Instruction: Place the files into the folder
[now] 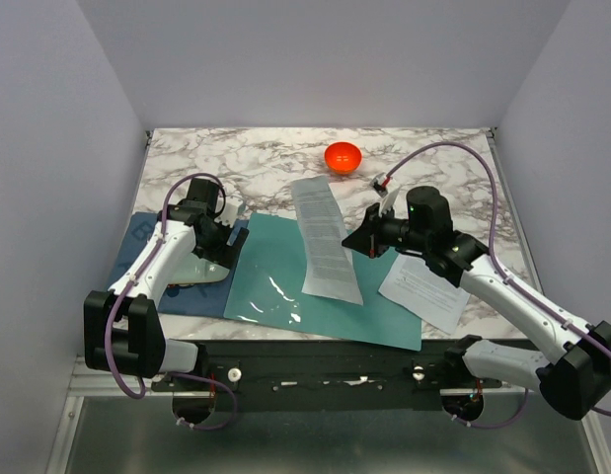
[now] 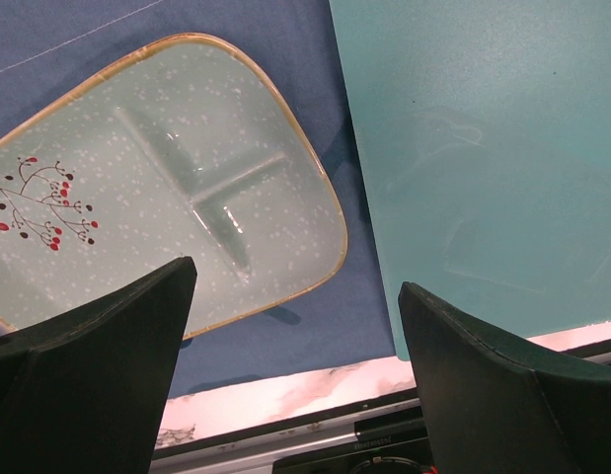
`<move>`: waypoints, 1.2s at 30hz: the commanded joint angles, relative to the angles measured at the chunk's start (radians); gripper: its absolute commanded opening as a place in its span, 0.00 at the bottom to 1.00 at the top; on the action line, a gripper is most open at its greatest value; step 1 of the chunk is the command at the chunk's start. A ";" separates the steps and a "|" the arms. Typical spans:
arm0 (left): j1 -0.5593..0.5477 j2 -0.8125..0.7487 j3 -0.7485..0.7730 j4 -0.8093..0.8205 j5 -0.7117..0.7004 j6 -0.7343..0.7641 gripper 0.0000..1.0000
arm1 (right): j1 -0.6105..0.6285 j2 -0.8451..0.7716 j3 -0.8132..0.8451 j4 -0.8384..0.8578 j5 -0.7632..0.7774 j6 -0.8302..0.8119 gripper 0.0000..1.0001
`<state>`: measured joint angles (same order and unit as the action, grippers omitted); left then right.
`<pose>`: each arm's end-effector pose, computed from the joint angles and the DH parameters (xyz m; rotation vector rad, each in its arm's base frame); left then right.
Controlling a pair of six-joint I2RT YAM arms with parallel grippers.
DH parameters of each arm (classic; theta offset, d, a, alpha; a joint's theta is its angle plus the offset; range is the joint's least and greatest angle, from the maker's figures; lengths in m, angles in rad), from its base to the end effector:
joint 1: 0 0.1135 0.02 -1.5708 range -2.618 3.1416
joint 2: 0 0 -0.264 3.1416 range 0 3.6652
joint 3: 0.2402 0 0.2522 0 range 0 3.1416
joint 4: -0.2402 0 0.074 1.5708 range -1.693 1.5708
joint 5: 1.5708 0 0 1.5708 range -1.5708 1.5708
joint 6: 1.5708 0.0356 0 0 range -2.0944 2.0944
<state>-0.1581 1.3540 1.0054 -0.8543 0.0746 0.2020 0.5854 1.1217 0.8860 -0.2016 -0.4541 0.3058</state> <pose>0.2497 -0.0425 0.2419 0.5151 2.7226 -0.0921 0.2027 0.1531 0.3076 -0.5952 2.0258 1.0085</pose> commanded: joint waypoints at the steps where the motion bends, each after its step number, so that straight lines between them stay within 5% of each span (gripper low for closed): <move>1: 0.008 -0.009 -0.010 0.011 -0.012 0.013 0.98 | 0.053 0.039 0.028 -0.045 -0.006 -0.045 0.01; 22: 0.017 -0.024 -0.011 0.011 -0.002 0.013 0.98 | 0.093 0.165 0.100 0.014 0.048 -0.017 0.01; 36: 0.023 -0.030 -0.010 0.005 0.008 0.028 0.98 | 0.106 0.211 -0.113 0.313 0.084 0.156 0.01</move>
<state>-0.1432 1.3491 1.0050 -0.8543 0.0750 0.2131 0.6846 1.3209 0.8173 -0.0147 -0.4080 0.4068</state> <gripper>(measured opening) 0.978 0.011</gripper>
